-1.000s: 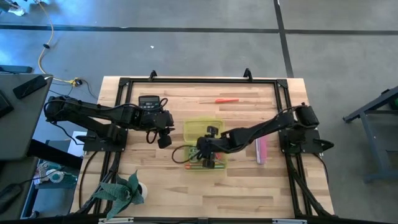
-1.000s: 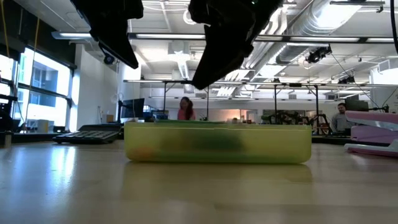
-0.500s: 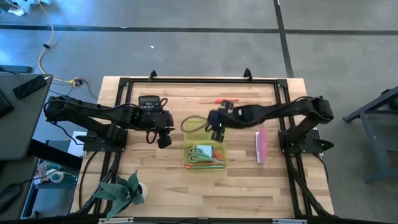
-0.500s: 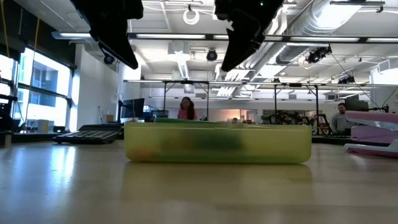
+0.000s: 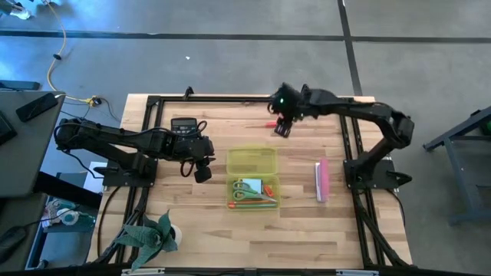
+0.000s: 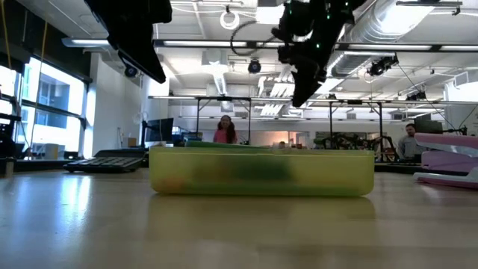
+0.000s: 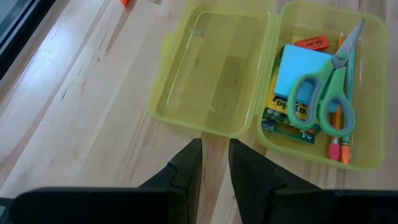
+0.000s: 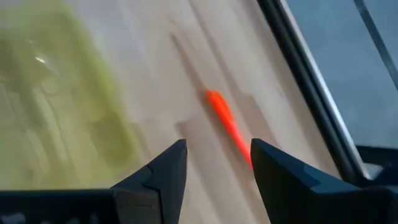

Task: Pack school essentials
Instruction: Put the orange pen into the yellow supply box

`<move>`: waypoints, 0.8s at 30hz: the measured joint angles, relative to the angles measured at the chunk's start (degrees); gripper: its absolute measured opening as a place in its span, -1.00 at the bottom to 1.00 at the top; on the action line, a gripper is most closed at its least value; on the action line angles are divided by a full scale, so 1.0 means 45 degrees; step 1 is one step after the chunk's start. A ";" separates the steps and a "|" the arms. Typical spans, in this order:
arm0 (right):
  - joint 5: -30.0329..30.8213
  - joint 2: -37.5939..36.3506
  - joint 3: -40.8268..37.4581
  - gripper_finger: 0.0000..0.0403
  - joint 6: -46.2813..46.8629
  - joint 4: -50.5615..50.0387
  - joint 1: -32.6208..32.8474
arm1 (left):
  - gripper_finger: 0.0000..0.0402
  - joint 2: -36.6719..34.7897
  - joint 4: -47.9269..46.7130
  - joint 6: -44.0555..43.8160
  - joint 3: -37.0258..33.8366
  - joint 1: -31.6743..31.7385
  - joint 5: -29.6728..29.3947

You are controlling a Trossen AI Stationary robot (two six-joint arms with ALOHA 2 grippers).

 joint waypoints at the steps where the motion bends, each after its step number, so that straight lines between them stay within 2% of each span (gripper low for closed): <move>1: -0.0060 0.0075 -0.0001 -0.16 -0.0206 -0.0028 -0.0370 | -0.65 0.0000 0.0000 -0.0002 0.0000 0.0000 0.0000; 4: -0.0177 0.0326 -0.0001 -0.16 -0.0640 -0.0014 -0.1362 | -0.65 0.0000 0.0000 -0.0010 0.0000 0.0000 0.0000; 10: -0.1462 0.1455 -0.0001 -0.16 -0.1877 -0.0023 -0.2491 | -0.65 0.0000 0.0000 -0.0015 0.0000 0.0000 0.0000; 17: -0.2087 0.3094 -0.0001 -0.16 -0.3435 0.0255 -0.2726 | -0.65 0.0000 0.0010 -0.0044 0.0000 0.0000 0.0000; 24: -0.2132 0.4261 -0.0001 -0.16 -0.4197 0.1009 -0.2730 | -0.65 0.0000 0.0012 -0.0345 0.0000 0.0000 0.0000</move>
